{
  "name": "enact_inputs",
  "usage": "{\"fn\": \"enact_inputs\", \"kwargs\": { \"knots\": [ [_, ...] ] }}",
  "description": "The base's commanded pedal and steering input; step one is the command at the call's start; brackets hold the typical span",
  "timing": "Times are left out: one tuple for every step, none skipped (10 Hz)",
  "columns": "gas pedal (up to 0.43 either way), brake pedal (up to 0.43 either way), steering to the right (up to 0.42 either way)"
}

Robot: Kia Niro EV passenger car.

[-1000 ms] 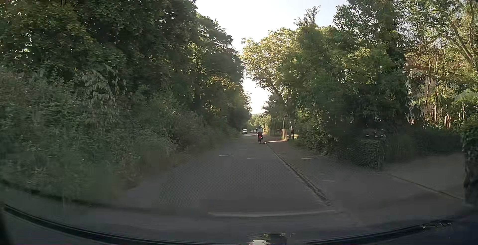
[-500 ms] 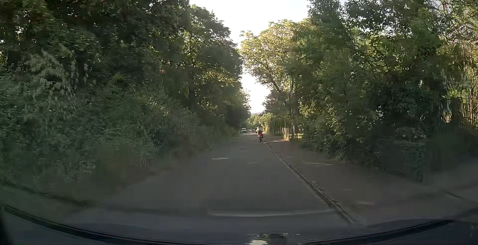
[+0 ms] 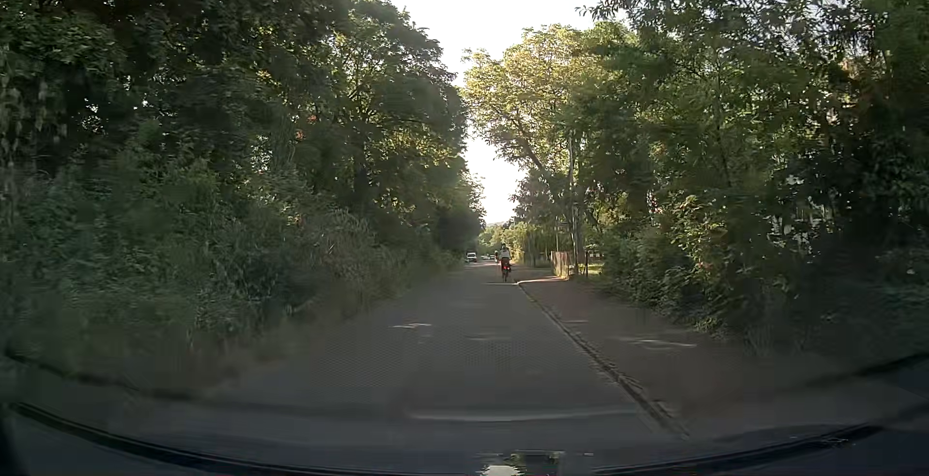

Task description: Follow the waypoints while adhering to traffic rules and regulations

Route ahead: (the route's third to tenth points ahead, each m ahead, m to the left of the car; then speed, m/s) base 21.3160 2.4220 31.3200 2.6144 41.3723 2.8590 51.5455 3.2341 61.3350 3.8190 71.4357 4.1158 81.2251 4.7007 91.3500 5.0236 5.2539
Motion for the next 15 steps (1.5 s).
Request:
{"fn": "enact_inputs", "kwargs": {
  "knots": [
    [0.098, 0.0, 0.005],
    [0.098, 0.0, 0.005],
    [0.098, 0.0, 0.005],
    [0.098, 0.0, 0.005],
    [0.098, 0.0, 0.005],
    [0.098, 0.0, 0.005],
    [0.098, 0.0, 0.004],
    [0.098, 0.0, 0.004],
    [0.098, 0.0, 0.003],
    [0.098, 0.0, 0.002],
    [0.087, 0.0, 0.001],
    [0.087, 0.0, -0.001],
    [0.079, 0.0, -0.004],
    [0.079, 0.0, -0.004],
    [0.067, 0.0, -0.004]
  ]
}}
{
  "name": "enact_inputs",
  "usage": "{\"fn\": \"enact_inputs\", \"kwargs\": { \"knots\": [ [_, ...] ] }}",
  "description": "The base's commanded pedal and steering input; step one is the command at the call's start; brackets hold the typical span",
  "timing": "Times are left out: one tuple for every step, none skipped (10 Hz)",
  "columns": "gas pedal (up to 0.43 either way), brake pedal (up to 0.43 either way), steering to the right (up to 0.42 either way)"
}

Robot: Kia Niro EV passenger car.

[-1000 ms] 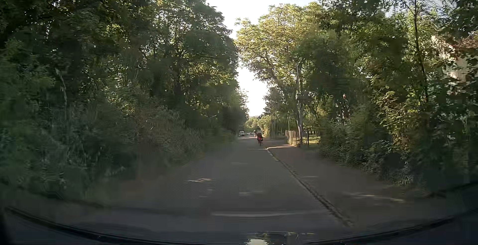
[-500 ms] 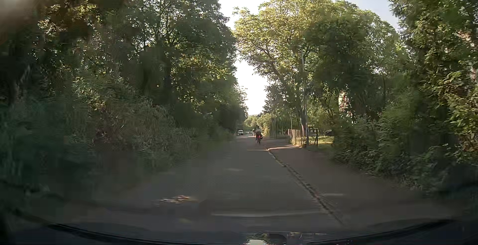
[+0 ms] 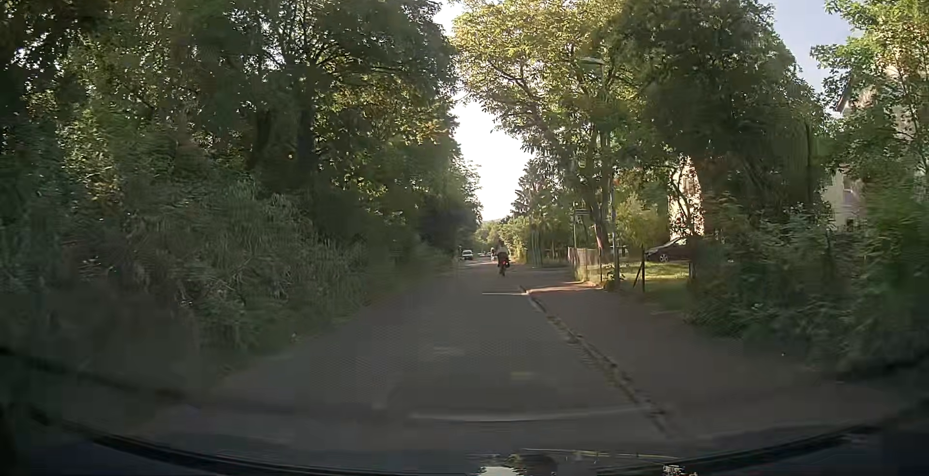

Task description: Follow the waypoints while adhering to traffic rules and regulations

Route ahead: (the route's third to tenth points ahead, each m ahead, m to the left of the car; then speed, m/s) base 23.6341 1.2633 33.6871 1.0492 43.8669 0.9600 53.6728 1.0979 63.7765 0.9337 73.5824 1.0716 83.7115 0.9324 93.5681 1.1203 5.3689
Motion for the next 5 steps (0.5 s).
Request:
{"fn": "enact_inputs", "kwargs": {
  "knots": [
    [0.067, 0.0, -0.004],
    [0.067, 0.0, -0.004],
    [0.067, 0.0, -0.003],
    [0.067, 0.0, -0.003],
    [0.067, 0.0, -0.003]
  ]
}}
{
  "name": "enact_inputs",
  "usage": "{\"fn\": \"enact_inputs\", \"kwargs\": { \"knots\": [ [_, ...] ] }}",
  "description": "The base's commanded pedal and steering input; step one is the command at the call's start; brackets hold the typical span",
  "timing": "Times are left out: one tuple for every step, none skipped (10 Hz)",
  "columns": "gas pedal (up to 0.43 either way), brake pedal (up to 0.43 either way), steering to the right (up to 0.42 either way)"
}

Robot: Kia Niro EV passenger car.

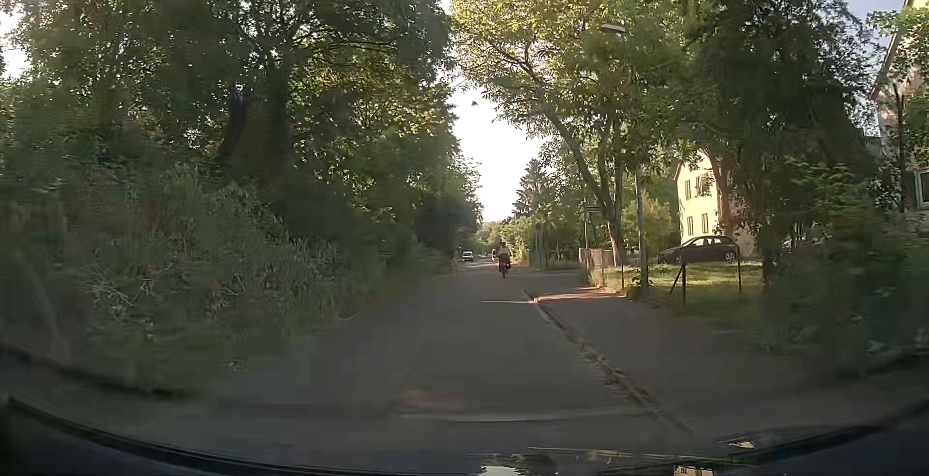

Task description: Follow the waypoints while adhering to traffic rules and regulations

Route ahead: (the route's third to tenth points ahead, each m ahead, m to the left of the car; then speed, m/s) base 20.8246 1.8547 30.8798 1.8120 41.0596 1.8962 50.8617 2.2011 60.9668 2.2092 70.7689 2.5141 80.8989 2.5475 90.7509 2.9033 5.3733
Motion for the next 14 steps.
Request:
{"fn": "enact_inputs", "kwargs": {
  "knots": [
    [0.067, 0.0, -0.003],
    [0.067, 0.0, -0.001],
    [0.067, 0.0, -0.001],
    [0.067, 0.0, -0.001],
    [0.067, 0.0, -0.001],
    [0.067, 0.0, 0.0],
    [0.067, 0.0, 0.0],
    [0.067, 0.0, 0.0],
    [0.067, 0.0, 0.0],
    [0.067, 0.0, 0.0],
    [0.067, 0.0, 0.0],
    [0.067, 0.0, 0.0],
    [0.067, 0.0, 0.0],
    [0.067, 0.0, 0.0]
  ]
}}
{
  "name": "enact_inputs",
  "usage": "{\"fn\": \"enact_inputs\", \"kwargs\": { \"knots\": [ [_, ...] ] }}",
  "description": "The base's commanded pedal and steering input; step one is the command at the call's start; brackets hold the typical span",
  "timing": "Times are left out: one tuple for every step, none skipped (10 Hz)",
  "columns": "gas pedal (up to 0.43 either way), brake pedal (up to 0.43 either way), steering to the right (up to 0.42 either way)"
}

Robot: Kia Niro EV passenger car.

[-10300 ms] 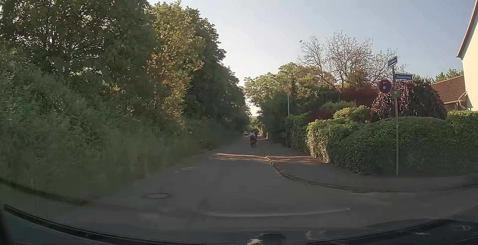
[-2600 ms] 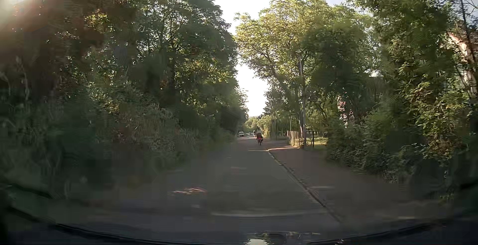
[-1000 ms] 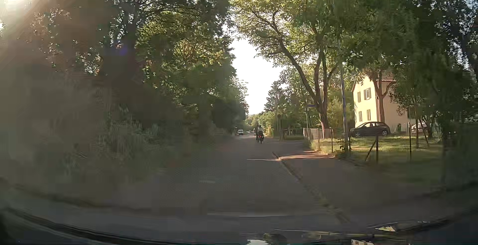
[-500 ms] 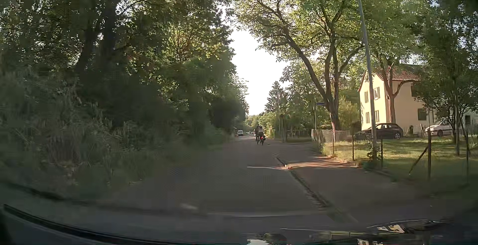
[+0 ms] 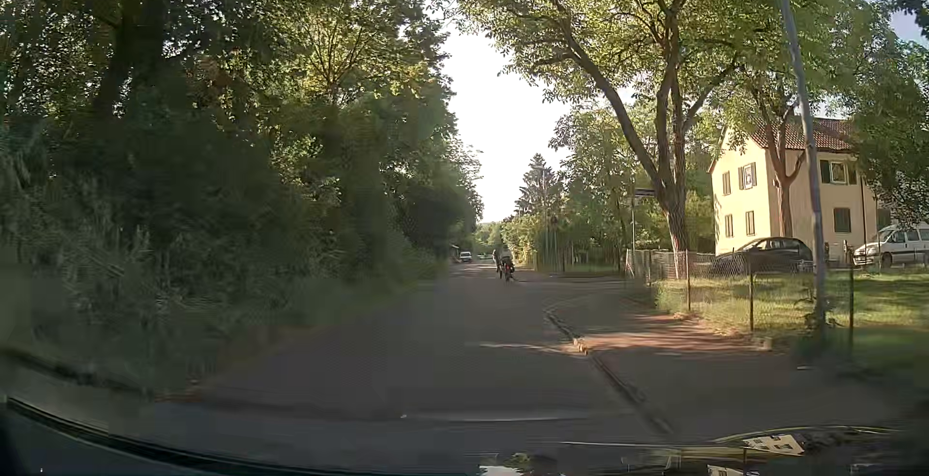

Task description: Follow the waypoints while adhering to traffic rules and regulations

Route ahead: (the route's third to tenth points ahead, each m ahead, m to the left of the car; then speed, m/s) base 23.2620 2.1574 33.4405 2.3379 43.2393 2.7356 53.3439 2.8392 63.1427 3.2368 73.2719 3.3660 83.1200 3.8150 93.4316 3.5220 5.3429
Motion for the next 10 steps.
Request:
{"fn": "enact_inputs", "kwargs": {
  "knots": [
    [0.067, 0.0, 0.0],
    [0.067, 0.0, 0.0],
    [0.067, 0.0, 0.0],
    [0.067, 0.0, -0.001],
    [0.067, 0.0, -0.001],
    [0.067, 0.0, -0.002],
    [0.067, 0.0, -0.003],
    [0.067, 0.0, -0.003],
    [0.067, 0.0, -0.003],
    [0.067, 0.0, -0.003]
  ]
}}
